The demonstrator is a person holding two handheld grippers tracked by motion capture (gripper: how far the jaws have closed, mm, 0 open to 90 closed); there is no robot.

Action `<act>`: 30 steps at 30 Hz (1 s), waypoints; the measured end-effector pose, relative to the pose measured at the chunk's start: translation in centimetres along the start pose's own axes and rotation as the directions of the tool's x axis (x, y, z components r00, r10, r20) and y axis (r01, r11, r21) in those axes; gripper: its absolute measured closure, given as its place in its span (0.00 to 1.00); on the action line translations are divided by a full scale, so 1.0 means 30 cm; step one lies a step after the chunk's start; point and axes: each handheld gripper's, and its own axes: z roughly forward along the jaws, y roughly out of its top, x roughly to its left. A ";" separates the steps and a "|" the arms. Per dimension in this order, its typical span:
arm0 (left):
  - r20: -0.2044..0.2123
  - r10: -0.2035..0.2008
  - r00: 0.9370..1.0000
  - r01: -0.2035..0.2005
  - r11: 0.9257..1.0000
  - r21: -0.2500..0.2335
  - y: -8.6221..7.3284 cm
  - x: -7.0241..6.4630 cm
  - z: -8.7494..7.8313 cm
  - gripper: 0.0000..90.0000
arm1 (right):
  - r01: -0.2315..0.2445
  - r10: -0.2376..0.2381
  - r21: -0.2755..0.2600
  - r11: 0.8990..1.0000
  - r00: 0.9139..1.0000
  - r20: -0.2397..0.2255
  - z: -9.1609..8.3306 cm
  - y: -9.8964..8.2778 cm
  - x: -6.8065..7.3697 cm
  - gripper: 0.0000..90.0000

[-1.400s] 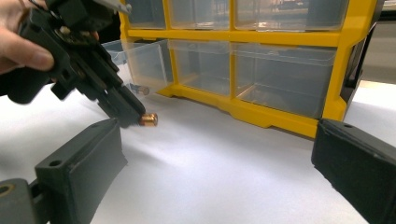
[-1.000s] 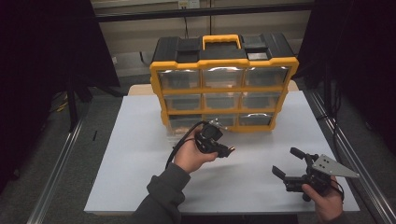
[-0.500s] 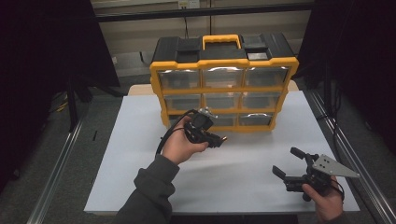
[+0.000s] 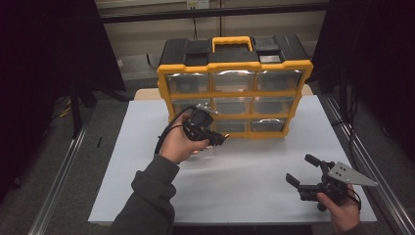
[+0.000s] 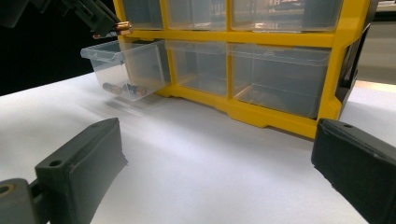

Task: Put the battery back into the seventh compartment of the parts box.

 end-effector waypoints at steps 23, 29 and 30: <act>-0.068 -0.020 0.997 0.019 1.000 -0.013 -0.028 0.121 -0.018 0.86 | 0.010 -0.010 0.005 1.000 1.000 -0.005 0.001 -0.001 -0.003 0.02; -0.084 -0.007 0.996 0.008 1.000 0.016 -0.043 0.153 -0.008 0.86 | -0.003 0.003 0.001 1.000 1.000 -0.003 0.001 0.000 0.000 0.02; -0.091 -0.029 0.995 0.028 1.000 -0.004 -0.046 0.152 -0.004 0.86 | 0.000 0.000 0.001 1.000 1.000 -0.005 0.000 0.000 -0.001 0.02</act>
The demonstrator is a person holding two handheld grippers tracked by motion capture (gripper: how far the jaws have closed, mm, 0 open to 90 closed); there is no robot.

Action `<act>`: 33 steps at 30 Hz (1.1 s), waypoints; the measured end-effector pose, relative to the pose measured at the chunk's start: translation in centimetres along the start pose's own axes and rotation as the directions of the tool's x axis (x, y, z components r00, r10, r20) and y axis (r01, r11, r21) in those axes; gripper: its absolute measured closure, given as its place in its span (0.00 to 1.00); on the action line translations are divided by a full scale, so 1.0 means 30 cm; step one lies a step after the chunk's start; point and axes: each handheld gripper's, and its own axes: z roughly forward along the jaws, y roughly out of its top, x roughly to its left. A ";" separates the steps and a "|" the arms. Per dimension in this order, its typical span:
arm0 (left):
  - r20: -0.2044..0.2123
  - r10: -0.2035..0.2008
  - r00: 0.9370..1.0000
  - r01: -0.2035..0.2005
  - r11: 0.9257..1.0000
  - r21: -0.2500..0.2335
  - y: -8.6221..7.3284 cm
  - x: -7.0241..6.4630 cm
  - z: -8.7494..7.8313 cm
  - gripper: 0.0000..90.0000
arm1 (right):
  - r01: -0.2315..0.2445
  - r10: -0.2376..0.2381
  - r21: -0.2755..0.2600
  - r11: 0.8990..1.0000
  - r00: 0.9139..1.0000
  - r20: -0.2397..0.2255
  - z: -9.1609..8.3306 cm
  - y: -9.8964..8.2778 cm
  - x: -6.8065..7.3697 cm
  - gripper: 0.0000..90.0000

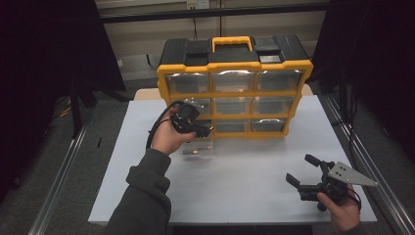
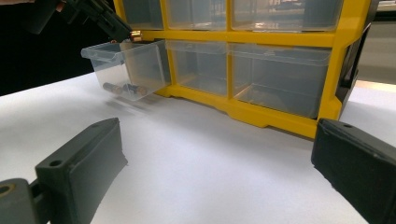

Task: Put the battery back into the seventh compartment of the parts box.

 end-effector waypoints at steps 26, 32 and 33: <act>-0.054 0.002 0.999 -0.001 1.000 0.009 -0.070 0.084 -0.018 0.86 | 0.011 -0.011 0.005 1.000 1.000 -0.001 0.001 -0.002 -0.001 0.02; -0.080 -0.007 0.997 0.005 1.000 -0.023 -0.090 0.096 -0.010 0.82 | 0.014 -0.014 0.004 1.000 1.000 -0.004 0.001 -0.002 -0.002 0.02; -0.084 -0.001 0.996 -0.002 0.999 -0.034 -0.093 0.096 -0.008 0.74 | 0.015 -0.015 0.005 1.000 1.000 -0.003 0.001 -0.002 -0.001 0.02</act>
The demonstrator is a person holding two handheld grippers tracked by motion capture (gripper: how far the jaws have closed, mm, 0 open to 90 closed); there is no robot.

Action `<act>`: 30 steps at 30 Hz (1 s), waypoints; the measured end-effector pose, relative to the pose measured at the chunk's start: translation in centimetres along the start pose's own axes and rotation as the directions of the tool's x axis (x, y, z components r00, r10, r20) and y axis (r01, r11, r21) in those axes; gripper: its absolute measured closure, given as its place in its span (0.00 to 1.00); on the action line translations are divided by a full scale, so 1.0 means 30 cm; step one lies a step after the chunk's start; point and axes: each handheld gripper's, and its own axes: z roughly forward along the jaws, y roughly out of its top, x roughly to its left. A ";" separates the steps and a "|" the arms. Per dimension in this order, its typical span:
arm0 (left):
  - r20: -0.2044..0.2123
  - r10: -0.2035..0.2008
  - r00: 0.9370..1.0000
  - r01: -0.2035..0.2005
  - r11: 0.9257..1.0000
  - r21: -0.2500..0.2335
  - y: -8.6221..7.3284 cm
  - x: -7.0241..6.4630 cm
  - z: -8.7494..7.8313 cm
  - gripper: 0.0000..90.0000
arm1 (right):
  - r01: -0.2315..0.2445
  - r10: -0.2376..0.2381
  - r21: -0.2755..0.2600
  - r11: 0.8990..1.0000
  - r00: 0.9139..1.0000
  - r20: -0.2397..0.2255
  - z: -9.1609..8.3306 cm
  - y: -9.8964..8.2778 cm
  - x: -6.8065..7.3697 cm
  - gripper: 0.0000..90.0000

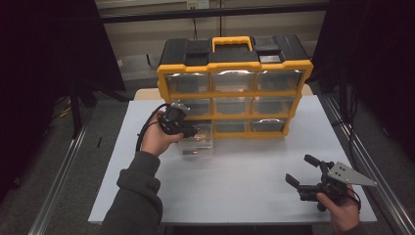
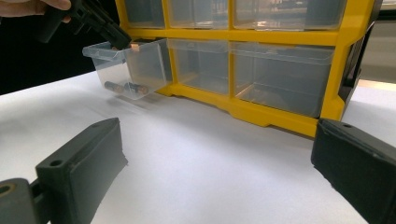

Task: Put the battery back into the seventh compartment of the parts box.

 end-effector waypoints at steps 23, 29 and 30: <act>0.069 -0.080 0.994 0.092 0.976 -0.196 -0.040 -0.061 -0.086 0.22 | 0.001 -0.001 0.013 1.000 1.000 -0.004 0.002 -0.004 0.004 0.02; 0.071 -0.083 0.994 0.098 0.964 -0.249 -0.094 -0.068 -0.130 0.18 | -0.014 0.014 0.006 1.000 1.000 0.011 -0.005 -0.003 0.003 0.02; 0.072 -0.087 0.994 0.103 0.960 -0.262 -0.104 -0.068 -0.134 0.17 | -0.012 0.012 0.008 1.000 1.000 0.010 -0.006 -0.003 0.003 0.02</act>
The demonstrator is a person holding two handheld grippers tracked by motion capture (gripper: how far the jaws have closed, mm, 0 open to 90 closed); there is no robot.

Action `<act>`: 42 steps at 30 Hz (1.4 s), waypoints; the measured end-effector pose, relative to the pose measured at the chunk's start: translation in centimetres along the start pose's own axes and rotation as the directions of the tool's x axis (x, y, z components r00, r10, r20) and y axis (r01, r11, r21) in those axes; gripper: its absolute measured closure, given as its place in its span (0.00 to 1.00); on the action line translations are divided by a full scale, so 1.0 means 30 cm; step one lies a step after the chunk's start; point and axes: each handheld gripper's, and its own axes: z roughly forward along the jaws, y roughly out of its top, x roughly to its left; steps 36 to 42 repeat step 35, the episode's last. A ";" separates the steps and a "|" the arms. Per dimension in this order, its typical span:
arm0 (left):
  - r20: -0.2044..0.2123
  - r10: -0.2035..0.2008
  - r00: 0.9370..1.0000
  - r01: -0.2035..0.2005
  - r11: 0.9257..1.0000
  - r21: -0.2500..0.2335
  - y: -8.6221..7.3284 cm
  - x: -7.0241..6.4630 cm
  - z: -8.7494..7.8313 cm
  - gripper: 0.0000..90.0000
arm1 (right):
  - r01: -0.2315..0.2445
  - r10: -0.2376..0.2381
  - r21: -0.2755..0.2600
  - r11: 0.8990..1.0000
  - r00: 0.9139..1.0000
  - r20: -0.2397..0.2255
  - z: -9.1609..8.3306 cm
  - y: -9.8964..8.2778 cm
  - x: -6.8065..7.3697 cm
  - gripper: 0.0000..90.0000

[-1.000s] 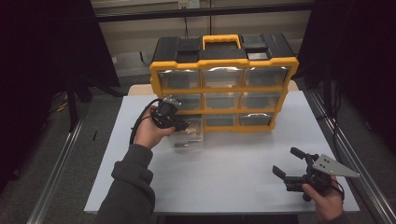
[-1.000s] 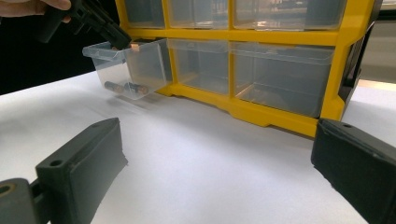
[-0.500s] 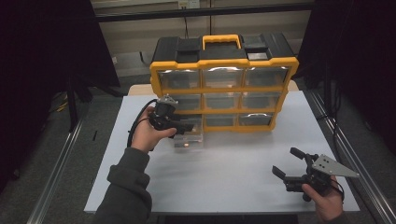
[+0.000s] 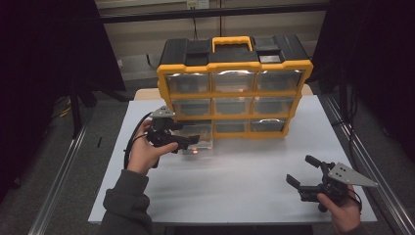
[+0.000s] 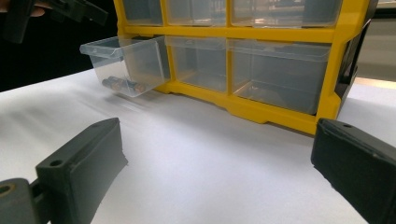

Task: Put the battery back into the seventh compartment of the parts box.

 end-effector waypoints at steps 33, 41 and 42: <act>-0.086 -0.099 0.991 0.080 0.976 -0.201 -0.378 0.077 -0.208 0.07 | 0.019 -0.019 0.013 1.000 1.000 -0.002 0.009 -0.005 0.003 0.02; -0.107 -0.123 0.987 0.097 0.971 -0.218 -0.401 0.075 -0.218 0.06 | 0.017 -0.017 0.013 1.000 1.000 -0.008 0.012 -0.004 0.005 0.02; -0.107 -0.123 0.987 0.097 0.971 -0.218 -0.401 0.075 -0.218 0.06 | 0.017 -0.017 0.013 1.000 1.000 -0.008 0.012 -0.004 0.005 0.02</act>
